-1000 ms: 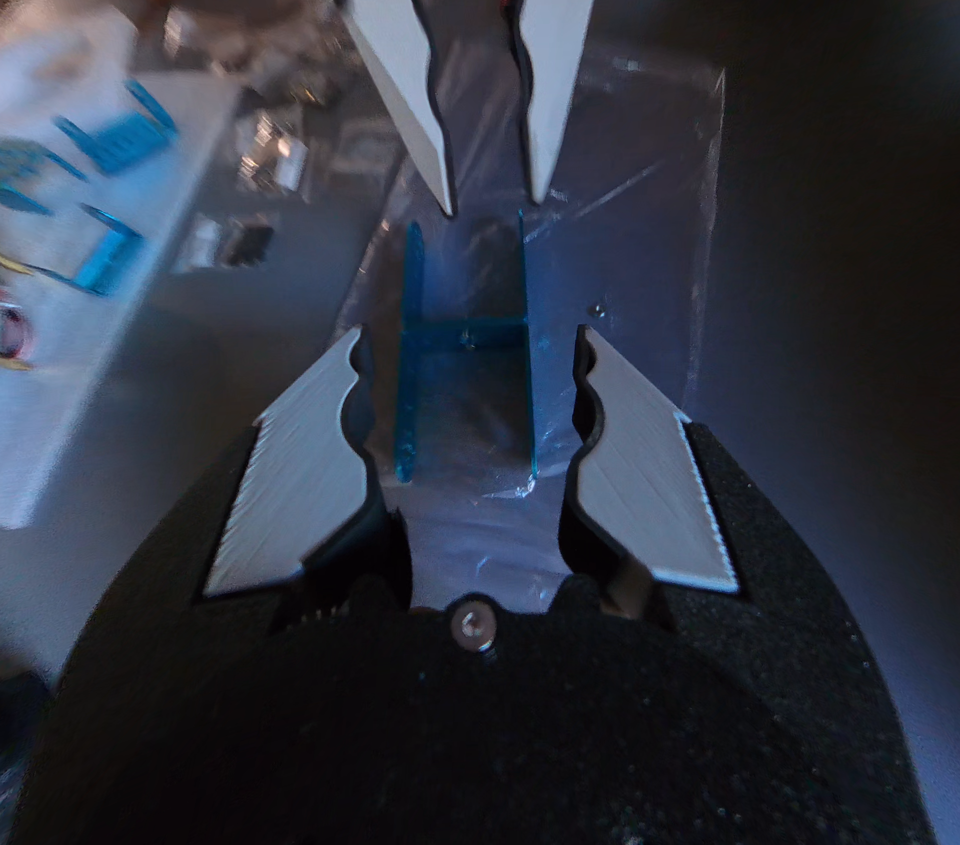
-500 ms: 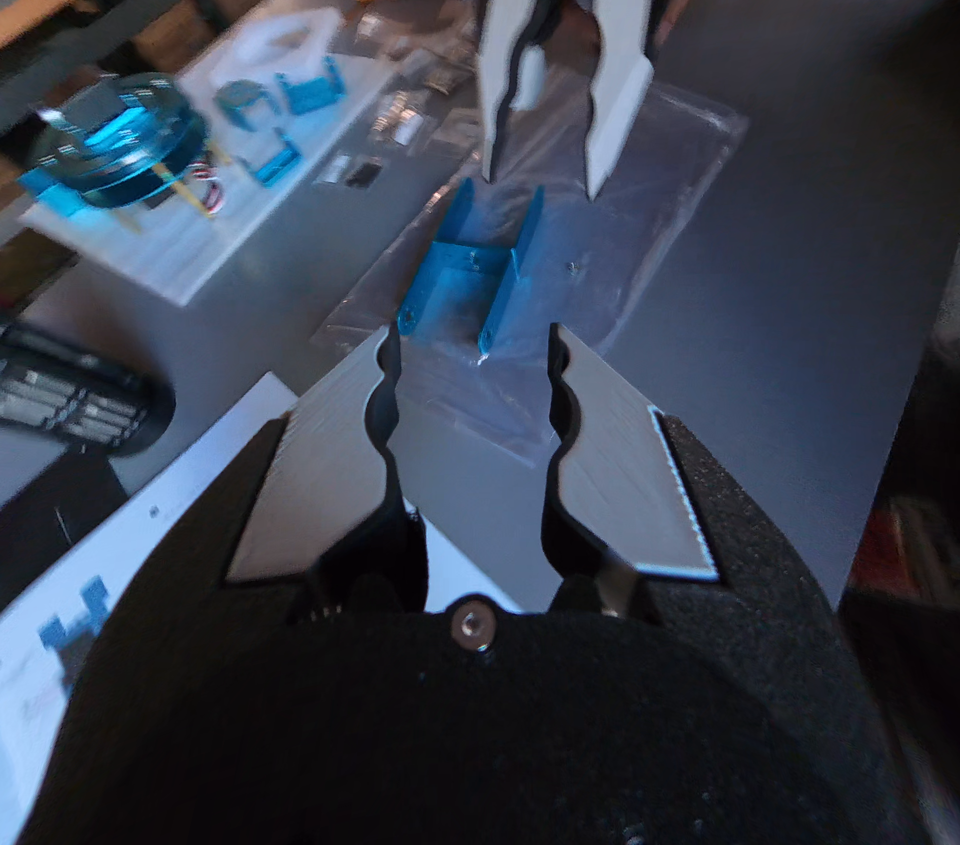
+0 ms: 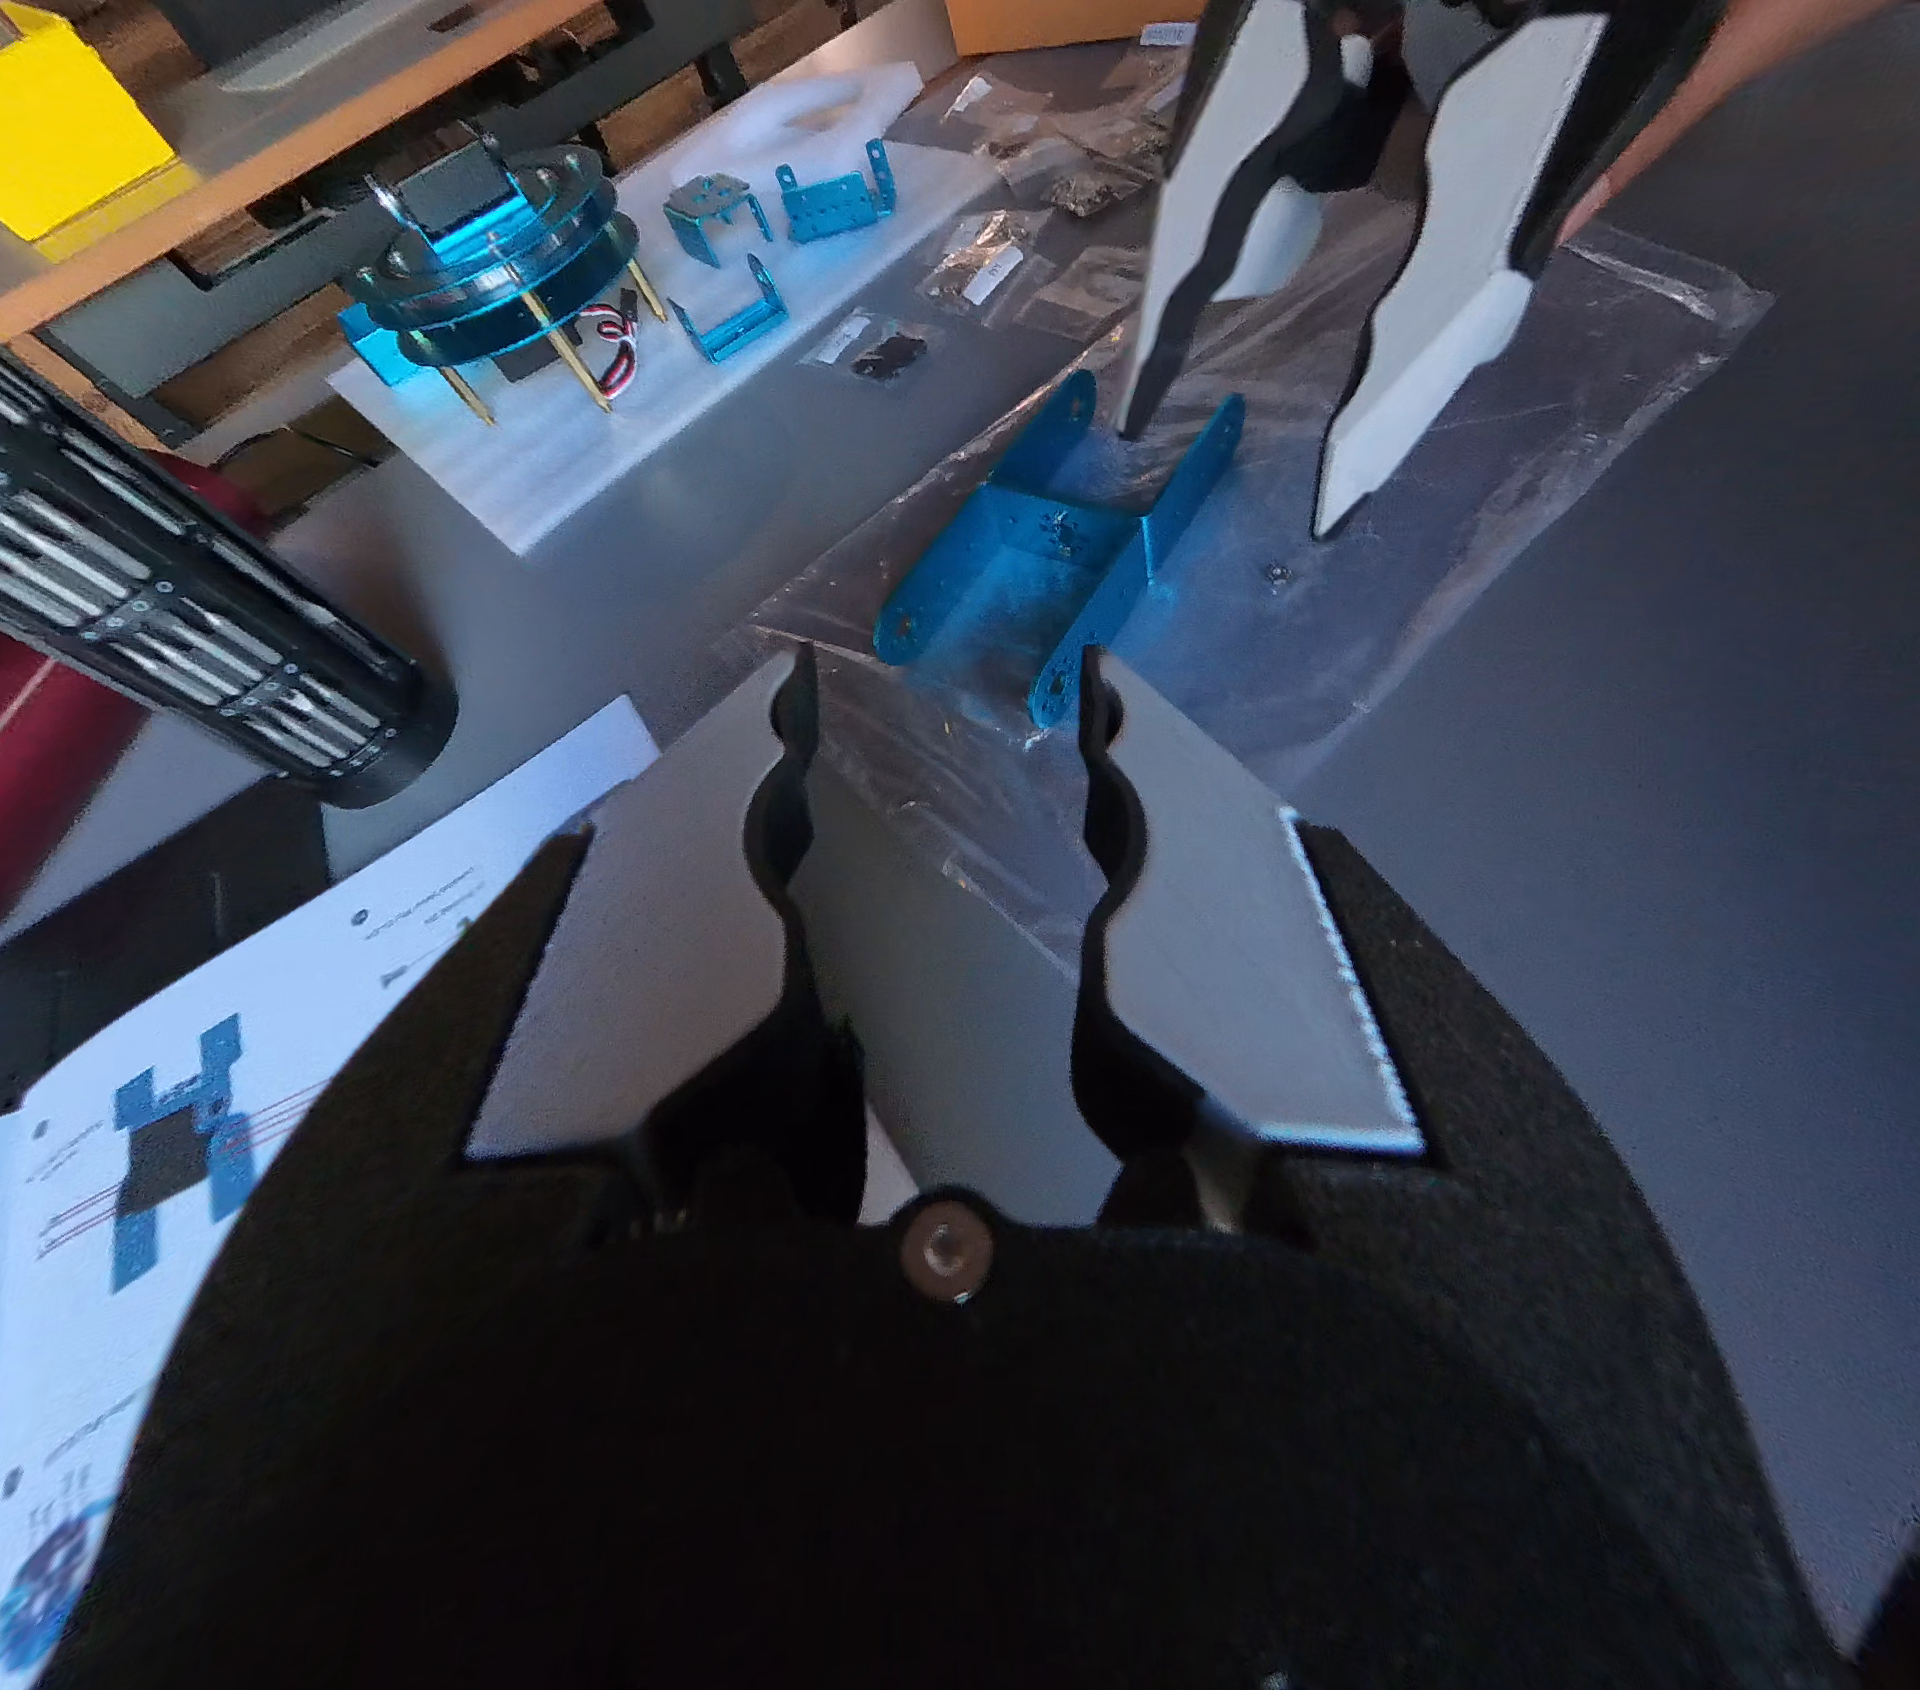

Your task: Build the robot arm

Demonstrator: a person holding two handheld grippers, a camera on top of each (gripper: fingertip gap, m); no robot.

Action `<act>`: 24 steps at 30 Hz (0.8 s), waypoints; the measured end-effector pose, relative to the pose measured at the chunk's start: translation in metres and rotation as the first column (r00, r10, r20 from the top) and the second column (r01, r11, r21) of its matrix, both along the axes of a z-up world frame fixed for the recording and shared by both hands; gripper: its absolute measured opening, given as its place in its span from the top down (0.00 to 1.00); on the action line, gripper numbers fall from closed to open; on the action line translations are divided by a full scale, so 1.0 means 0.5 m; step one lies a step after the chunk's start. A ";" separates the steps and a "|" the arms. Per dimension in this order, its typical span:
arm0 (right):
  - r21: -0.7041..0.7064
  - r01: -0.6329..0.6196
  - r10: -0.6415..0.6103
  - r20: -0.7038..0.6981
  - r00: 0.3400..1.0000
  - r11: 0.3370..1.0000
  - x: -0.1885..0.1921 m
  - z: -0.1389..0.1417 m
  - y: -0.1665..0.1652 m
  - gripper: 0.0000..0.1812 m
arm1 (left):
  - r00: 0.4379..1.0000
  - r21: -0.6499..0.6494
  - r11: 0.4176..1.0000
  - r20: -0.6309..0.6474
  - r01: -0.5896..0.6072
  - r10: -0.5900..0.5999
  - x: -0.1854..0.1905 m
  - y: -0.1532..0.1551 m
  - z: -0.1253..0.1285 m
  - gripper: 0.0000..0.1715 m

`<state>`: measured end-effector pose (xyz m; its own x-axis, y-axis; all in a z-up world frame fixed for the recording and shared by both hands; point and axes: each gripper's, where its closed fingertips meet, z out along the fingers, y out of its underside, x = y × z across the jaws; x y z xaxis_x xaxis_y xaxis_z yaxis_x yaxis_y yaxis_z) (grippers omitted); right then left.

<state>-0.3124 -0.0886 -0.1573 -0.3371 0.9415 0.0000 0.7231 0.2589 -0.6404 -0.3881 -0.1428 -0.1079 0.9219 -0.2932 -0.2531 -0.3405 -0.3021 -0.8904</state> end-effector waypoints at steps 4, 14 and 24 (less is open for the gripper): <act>0.085 -0.125 0.125 0.003 0.992 0.989 0.036 -0.008 -0.006 0.78 | 0.997 0.011 0.997 0.032 0.072 -0.072 0.035 0.014 -0.012 0.71; 0.107 -0.179 0.177 0.030 0.984 0.978 0.039 -0.012 -0.043 0.87 | 0.979 -0.056 0.979 -0.035 0.197 -0.199 0.108 0.007 -0.048 0.75; 0.129 -0.121 0.115 0.054 0.992 0.984 0.080 0.003 0.018 0.91 | 0.995 -0.212 0.975 -0.052 0.072 -0.084 0.032 0.043 -0.056 0.80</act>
<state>-0.2722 -0.0798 -0.1559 -0.4482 0.8879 0.1037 0.7104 0.4242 -0.5616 -0.3719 -0.1213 -0.1361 0.8791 -0.4161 -0.2324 -0.4212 -0.4502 -0.7873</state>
